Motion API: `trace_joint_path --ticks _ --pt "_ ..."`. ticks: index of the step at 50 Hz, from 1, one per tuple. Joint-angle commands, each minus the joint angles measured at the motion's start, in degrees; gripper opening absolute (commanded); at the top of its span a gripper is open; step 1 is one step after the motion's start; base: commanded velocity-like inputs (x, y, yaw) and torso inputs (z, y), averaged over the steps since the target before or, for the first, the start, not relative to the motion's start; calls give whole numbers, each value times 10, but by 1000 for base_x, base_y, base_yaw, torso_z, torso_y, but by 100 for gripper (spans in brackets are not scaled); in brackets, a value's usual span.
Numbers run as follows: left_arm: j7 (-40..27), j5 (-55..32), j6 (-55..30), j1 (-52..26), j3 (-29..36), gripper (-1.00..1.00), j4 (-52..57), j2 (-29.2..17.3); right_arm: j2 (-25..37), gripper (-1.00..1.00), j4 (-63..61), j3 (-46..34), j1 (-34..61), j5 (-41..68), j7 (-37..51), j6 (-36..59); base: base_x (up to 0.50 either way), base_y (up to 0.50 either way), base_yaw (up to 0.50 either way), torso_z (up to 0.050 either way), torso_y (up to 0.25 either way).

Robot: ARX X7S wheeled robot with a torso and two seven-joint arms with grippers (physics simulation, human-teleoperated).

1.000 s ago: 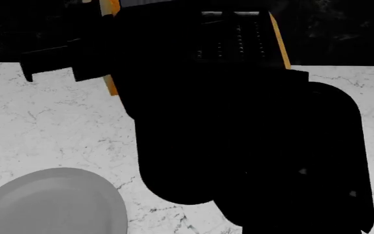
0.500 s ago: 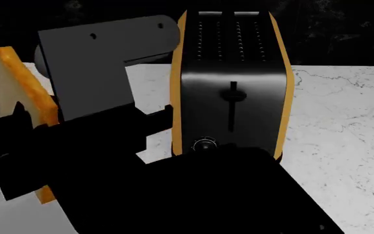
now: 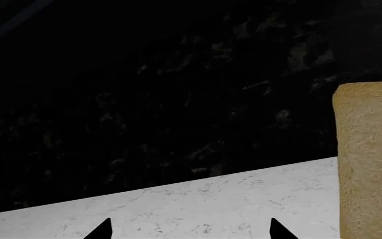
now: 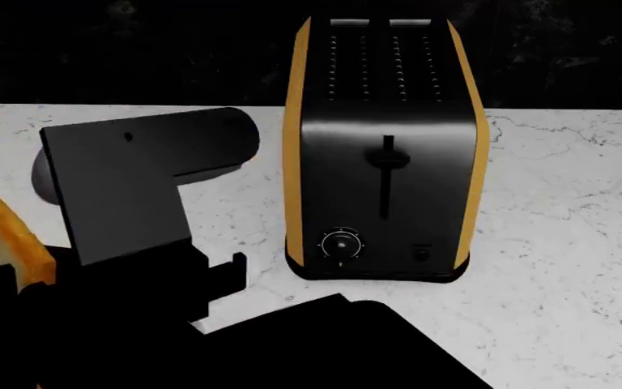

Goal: Place the toasted item on a plate.

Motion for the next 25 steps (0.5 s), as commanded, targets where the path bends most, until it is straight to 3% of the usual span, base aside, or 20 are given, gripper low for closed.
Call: trace_joint_path --ticks 1,17,25 --pt "2 3 -2 2 1 100 -1 4 -5 -100 8 -39 -10 -30 -31 -15 0 0 0 0 0" --pt "17 -1 -15 -9 1 100 -1 22 -8 -100 55 -78 -2 -79 -89 -44 0 0 0 0 0" --pt "7 -4 -5 -6 1 100 -2 6 -12 -100 65 -107 8 -87 -109 -74 0 0 0 0 0"
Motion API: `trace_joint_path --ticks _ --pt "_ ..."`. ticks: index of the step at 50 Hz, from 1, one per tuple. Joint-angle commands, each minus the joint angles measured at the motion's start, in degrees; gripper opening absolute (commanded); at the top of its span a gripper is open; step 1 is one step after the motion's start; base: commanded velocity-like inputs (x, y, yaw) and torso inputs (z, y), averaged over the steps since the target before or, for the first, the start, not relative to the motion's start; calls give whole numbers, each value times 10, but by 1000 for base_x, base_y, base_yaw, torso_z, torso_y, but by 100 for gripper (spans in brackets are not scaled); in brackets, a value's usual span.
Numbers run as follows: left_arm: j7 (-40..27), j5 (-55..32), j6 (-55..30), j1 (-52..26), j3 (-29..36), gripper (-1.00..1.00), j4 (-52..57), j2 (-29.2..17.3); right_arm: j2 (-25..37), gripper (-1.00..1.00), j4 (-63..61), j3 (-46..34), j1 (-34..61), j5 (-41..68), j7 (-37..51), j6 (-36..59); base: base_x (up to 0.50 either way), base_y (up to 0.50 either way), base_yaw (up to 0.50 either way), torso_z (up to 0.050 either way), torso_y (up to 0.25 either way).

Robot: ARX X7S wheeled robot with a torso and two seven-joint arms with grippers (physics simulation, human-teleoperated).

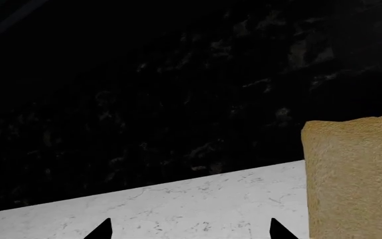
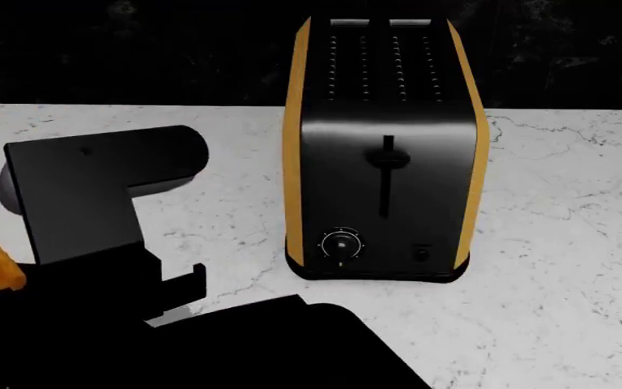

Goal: Place the toasted item on a plate.

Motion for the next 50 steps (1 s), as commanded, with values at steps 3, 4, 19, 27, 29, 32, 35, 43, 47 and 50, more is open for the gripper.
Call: trace_joint_path --ticks 3,4,19,27,29,32,35,43,47,50 --pt "-8 -1 10 4 1 100 -2 -12 -3 -100 23 -43 15 -27 -40 -37 0 0 0 0 0" --pt "-10 -1 11 5 2 100 -2 -14 -1 -100 26 -45 16 -29 -42 -39 0 0 0 0 0" --pt "14 -5 -9 -8 0 100 -3 12 17 -100 72 -59 8 -54 -82 -64 0 0 0 0 0" --pt "14 -5 -9 -9 1 100 -3 11 17 -100 84 -63 8 -50 -89 -77 0 0 0 0 0" --pt "13 -8 -8 -9 0 100 -3 8 18 -100 87 -66 4 -55 -92 -81 0 0 0 0 0" --pt "12 -11 -9 -11 -2 100 -2 4 18 -100 89 -68 0 -47 -90 -86 0 0 0 0 0" --pt "18 -13 -12 -15 -3 100 -2 9 20 -100 88 -71 -2 -48 -93 -89 0 0 0 0 0" --pt "25 -17 -21 -26 -2 100 -1 16 25 -100 96 -82 -7 -57 -102 -97 0 0 0 0 0" --pt "25 -14 -22 -25 1 100 -2 19 26 -100 95 -85 -9 -53 -104 -101 0 0 0 0 0" --pt "31 -14 -27 -31 3 100 -1 25 27 -100 95 -91 -13 -58 -106 -103 0 0 0 0 0"
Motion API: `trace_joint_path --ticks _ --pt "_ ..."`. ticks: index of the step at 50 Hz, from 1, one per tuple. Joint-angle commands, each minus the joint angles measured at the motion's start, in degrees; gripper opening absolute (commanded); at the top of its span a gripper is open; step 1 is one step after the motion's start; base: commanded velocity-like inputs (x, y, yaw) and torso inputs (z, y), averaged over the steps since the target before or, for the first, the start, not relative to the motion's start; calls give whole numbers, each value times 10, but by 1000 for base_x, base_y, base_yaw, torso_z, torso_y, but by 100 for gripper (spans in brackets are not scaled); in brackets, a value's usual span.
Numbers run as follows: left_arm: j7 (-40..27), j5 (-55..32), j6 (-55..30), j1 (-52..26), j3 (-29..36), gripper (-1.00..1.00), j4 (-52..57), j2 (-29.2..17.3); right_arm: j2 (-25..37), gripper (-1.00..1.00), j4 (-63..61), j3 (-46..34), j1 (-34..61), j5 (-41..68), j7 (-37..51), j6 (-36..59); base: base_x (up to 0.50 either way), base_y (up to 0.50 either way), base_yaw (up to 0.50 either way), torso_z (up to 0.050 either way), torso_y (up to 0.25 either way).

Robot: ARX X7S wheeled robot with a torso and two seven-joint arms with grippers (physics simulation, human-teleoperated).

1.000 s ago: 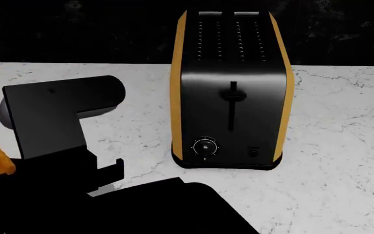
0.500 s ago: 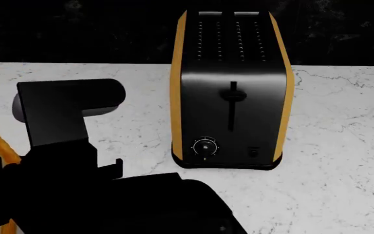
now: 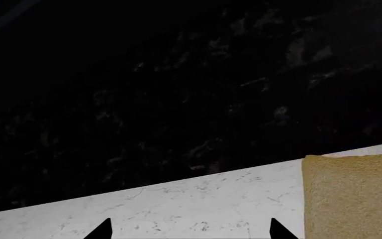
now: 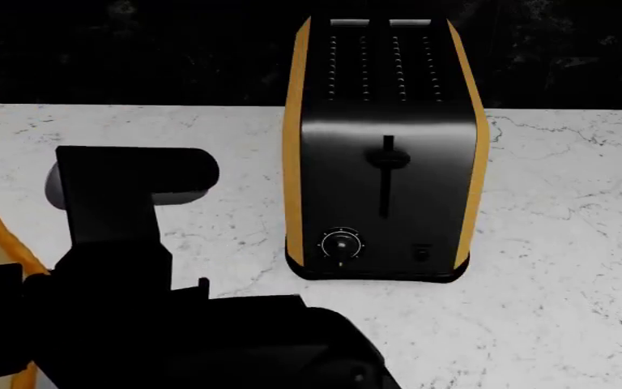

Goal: Place the toasted item on a plate.

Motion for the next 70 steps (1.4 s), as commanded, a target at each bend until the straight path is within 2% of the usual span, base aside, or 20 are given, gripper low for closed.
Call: trace_joint_path --ticks 1,14,23,41,42,53,57,70 --pt "9 -1 -10 -11 5 100 1 11 4 -100 3 -14 -9 -10 -13 -8 0 0 0 0 0" --pt "19 -2 -22 -27 14 100 1 25 11 -100 11 -30 -19 -23 -29 -16 0 0 0 0 0" --pt "3 -1 -2 -16 15 100 0 2 14 -100 18 -37 -21 -26 -35 -21 0 0 0 0 0" --pt "-2 1 -3 -16 20 100 1 0 23 -100 41 -46 -30 -37 -52 -37 0 0 0 0 0" --pt "-2 0 -4 -16 20 100 1 1 24 100 42 -47 -31 -39 -53 -37 0 0 0 0 0" --pt "13 -7 -21 -39 27 100 1 17 30 100 46 -53 -30 -49 -62 -41 0 0 0 0 0" --pt "8 -13 -16 -39 25 100 1 7 32 100 45 -56 -25 -54 -62 -41 0 0 0 0 0" --pt "22 -25 -36 -69 31 100 4 15 43 100 71 -59 -3 -86 -81 -48 0 0 0 0 0"
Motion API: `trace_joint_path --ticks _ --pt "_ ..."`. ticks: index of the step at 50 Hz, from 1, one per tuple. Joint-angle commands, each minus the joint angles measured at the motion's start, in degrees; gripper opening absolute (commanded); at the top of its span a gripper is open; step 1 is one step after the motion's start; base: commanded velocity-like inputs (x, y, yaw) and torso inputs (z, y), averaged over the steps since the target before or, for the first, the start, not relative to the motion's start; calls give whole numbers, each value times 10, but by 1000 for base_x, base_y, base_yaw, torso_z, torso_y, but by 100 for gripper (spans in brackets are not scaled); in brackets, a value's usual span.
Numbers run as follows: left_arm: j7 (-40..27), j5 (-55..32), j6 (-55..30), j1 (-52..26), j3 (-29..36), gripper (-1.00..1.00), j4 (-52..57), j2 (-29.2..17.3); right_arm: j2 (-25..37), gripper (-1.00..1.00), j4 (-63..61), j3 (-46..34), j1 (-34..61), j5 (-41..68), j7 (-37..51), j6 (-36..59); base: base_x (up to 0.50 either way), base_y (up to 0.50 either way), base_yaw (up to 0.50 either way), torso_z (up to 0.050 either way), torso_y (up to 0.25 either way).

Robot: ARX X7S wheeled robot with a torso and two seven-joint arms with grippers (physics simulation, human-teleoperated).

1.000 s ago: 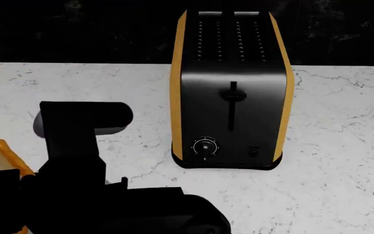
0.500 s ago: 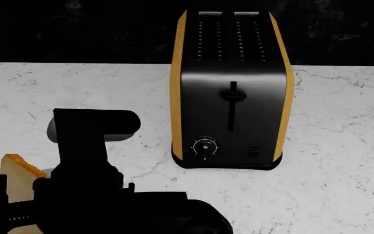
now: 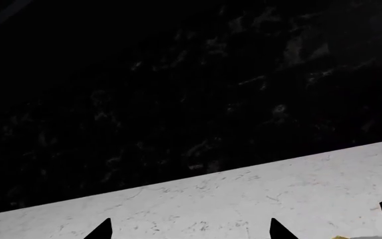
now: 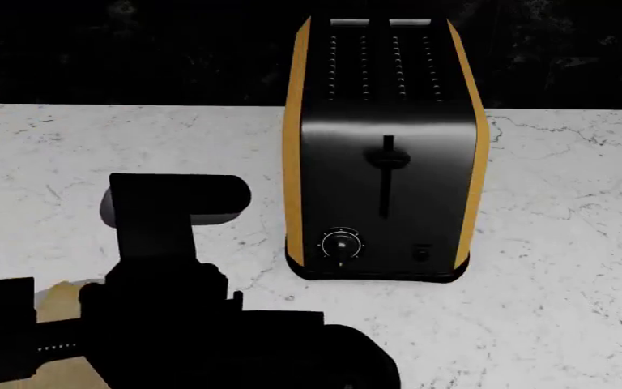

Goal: Place the toasted item on a plate.

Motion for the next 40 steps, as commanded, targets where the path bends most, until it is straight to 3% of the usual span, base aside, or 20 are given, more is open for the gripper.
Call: trace_joint_path --ticks 1,11,21,26,34,40 --pt "7 -8 -12 -20 7 100 1 6 9 100 19 -3 17 -25 -16 -5 0 0 0 0 0" --pt "6 -4 -9 -26 18 100 1 5 20 100 1 8 28 -19 -11 -11 0 0 0 0 0" --pt "44 -26 -46 -78 23 100 -3 37 112 100 -163 15 50 -88 46 1 0 0 0 0 0" --pt "40 -38 -41 -80 19 100 -1 20 153 100 -218 39 60 -61 74 5 0 0 0 0 0" --pt "-5 -49 6 -57 18 100 5 -47 193 100 -249 71 76 -49 86 -2 0 0 0 0 0" --pt "-2 -64 -9 -68 6 100 6 -49 225 100 -256 98 92 -40 89 -7 0 0 0 0 0"
